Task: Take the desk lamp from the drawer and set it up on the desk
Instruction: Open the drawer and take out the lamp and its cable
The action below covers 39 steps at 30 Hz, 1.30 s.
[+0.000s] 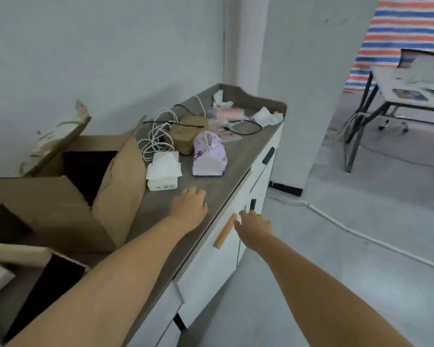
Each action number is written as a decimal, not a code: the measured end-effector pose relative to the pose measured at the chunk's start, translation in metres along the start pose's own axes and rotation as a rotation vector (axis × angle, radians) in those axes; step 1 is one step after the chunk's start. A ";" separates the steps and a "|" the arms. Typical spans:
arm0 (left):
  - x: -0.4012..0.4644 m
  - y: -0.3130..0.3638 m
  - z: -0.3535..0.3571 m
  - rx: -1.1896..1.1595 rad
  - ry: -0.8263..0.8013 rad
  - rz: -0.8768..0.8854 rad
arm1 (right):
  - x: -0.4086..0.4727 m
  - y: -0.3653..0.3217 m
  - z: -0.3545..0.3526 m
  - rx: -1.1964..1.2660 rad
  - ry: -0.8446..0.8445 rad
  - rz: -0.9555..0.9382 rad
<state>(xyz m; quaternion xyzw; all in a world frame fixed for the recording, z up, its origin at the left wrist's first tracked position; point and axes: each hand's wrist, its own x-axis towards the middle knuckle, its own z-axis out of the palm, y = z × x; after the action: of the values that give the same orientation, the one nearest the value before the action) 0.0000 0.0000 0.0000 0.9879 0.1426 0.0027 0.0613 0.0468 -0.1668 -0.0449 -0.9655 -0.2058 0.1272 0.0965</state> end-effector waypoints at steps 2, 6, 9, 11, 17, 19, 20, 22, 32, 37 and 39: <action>0.001 -0.010 0.006 -0.005 0.015 0.015 | 0.008 -0.010 0.010 0.132 -0.025 0.080; -0.002 -0.034 0.036 -0.076 0.105 0.115 | 0.023 -0.038 0.042 0.368 -0.121 0.228; 0.002 -0.040 0.043 -0.114 0.090 0.105 | 0.035 -0.047 0.059 0.831 -0.081 0.394; 0.004 -0.041 0.046 -0.112 0.053 0.097 | 0.041 -0.051 0.055 1.157 -0.114 0.689; 0.004 -0.043 0.045 -0.116 0.023 0.095 | 0.039 -0.039 0.057 1.367 -0.119 0.799; 0.005 -0.044 0.044 -0.109 0.020 0.091 | 0.031 -0.027 0.056 1.354 -0.122 0.804; 0.005 -0.043 0.044 -0.106 0.019 0.091 | 0.025 -0.016 0.055 1.367 -0.114 0.825; 0.005 -0.044 0.044 -0.101 0.018 0.085 | 0.013 0.004 0.052 1.315 -0.105 0.769; 0.003 -0.040 0.043 -0.059 -0.016 0.062 | -0.047 0.083 0.060 1.263 -0.073 0.610; 0.004 -0.040 0.043 -0.054 -0.023 0.060 | -0.047 0.094 0.054 1.035 -0.122 0.515; 0.001 -0.033 0.039 -0.106 0.010 0.043 | -0.039 0.107 0.046 0.823 -0.027 0.451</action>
<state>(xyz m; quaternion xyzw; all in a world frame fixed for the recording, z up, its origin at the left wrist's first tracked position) -0.0077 0.0270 -0.0430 0.9861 0.1212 0.0166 0.1125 0.0388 -0.2726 -0.1060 -0.8658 0.0757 0.2284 0.4387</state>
